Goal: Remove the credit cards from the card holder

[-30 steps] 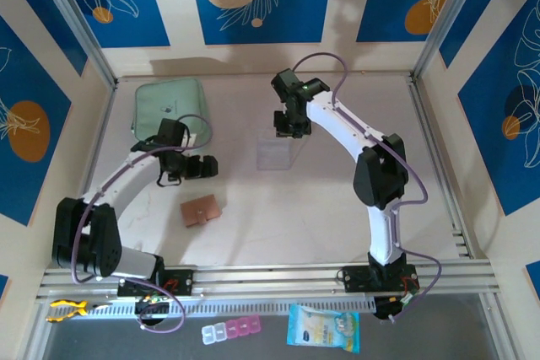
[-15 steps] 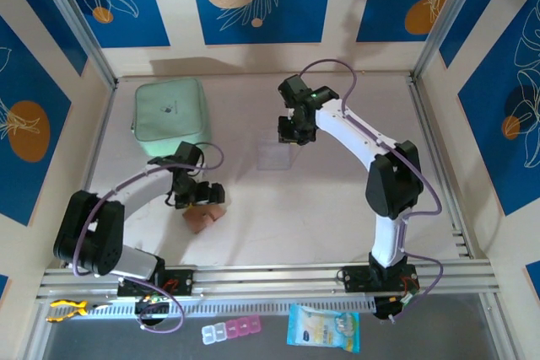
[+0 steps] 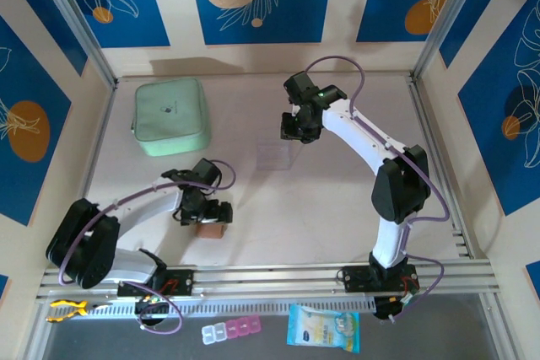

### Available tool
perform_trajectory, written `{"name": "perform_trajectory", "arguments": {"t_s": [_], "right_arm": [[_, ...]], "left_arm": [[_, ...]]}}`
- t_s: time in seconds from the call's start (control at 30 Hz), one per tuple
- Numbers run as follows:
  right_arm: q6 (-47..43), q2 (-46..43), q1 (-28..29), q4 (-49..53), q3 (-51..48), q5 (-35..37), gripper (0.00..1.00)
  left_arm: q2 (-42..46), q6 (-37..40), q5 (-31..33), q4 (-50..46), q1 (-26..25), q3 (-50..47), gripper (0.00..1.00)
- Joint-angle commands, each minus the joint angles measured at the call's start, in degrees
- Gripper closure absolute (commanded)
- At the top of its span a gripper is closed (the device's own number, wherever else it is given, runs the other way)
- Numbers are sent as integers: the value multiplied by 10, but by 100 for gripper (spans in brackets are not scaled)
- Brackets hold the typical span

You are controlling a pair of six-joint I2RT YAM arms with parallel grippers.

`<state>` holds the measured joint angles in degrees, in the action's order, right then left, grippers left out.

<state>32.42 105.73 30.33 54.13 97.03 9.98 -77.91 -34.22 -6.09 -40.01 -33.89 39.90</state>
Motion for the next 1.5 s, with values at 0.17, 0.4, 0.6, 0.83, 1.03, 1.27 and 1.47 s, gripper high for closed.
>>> {"name": "perform_trajectory", "arguments": {"t_s": [0.17,0.4,0.6,0.83,1.03,1.27,1.47], "right_arm": [[1,-28,-6,-8,-24,-20,69],[-1,-44,-14,-16,-42,-22,69],[-5,-55,-24,-20,-54,-27,69],[-6,-74,-37,-31,-82,-32,69],[-5,-87,-47,-38,-108,-37,69],[-6,-98,-54,-42,-131,-40,69],[-2,-110,-53,-45,-142,-44,66]], "left_arm": [[-55,-33,44,-19,-38,37,9],[-60,-46,58,-28,-57,59,22],[-67,-49,48,-27,-68,101,23],[-138,-49,19,-5,-89,185,23],[-218,-52,0,14,-115,244,22],[-246,-66,-44,25,-129,265,16],[-218,-83,-81,47,-131,240,14]]}}
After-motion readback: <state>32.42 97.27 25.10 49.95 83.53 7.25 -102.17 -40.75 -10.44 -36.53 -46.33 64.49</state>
